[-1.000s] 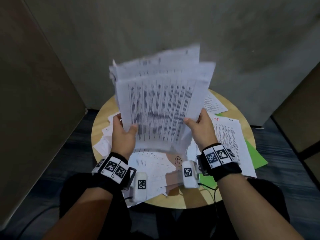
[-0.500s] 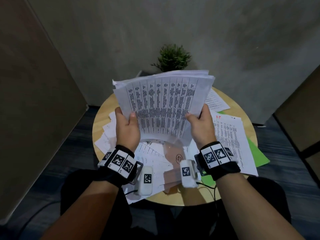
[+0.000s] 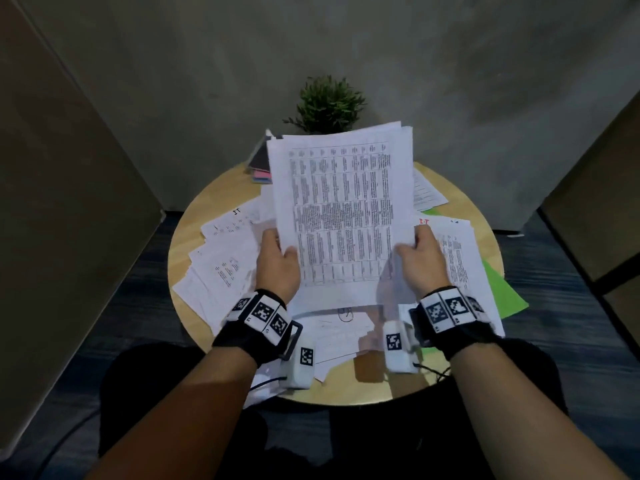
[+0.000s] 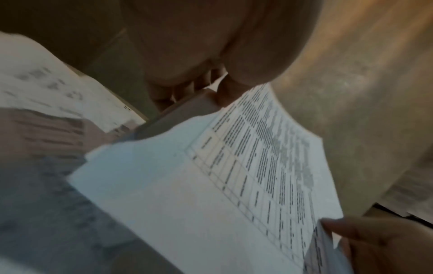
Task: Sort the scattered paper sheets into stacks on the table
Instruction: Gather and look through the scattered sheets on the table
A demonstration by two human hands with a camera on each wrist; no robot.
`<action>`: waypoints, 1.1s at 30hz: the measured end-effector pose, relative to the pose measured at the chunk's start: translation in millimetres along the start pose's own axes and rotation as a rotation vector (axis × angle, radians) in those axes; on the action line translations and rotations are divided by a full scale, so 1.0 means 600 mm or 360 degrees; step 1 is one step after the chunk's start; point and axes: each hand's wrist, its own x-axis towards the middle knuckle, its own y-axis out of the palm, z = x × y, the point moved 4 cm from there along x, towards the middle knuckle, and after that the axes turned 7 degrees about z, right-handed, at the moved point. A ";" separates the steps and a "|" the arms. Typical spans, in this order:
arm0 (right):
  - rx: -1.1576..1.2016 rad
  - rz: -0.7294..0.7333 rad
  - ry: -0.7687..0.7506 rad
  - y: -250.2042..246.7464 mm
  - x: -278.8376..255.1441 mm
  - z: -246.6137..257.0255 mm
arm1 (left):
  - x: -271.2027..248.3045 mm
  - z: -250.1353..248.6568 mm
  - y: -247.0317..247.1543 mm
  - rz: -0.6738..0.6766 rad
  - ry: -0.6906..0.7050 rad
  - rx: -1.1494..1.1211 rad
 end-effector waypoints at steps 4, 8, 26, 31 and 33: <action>-0.0090 -0.0172 0.0228 -0.091 0.027 -0.052 | 0.010 -0.036 0.100 0.0289 -0.0023 -0.0071; -0.0297 -0.0197 0.0440 -0.163 0.062 -0.111 | 0.014 -0.042 0.202 0.0495 -0.0082 0.0073; -0.0796 -0.0062 0.0633 -0.168 0.101 -0.159 | 0.028 -0.056 0.245 0.0868 -0.0188 0.0383; -0.0532 0.0275 0.0305 -0.070 0.102 -0.078 | 0.071 -0.066 0.104 0.0629 -0.0124 0.0478; -0.0434 0.0416 0.0274 -0.019 0.104 -0.054 | 0.088 -0.052 0.058 0.0557 -0.0158 0.0550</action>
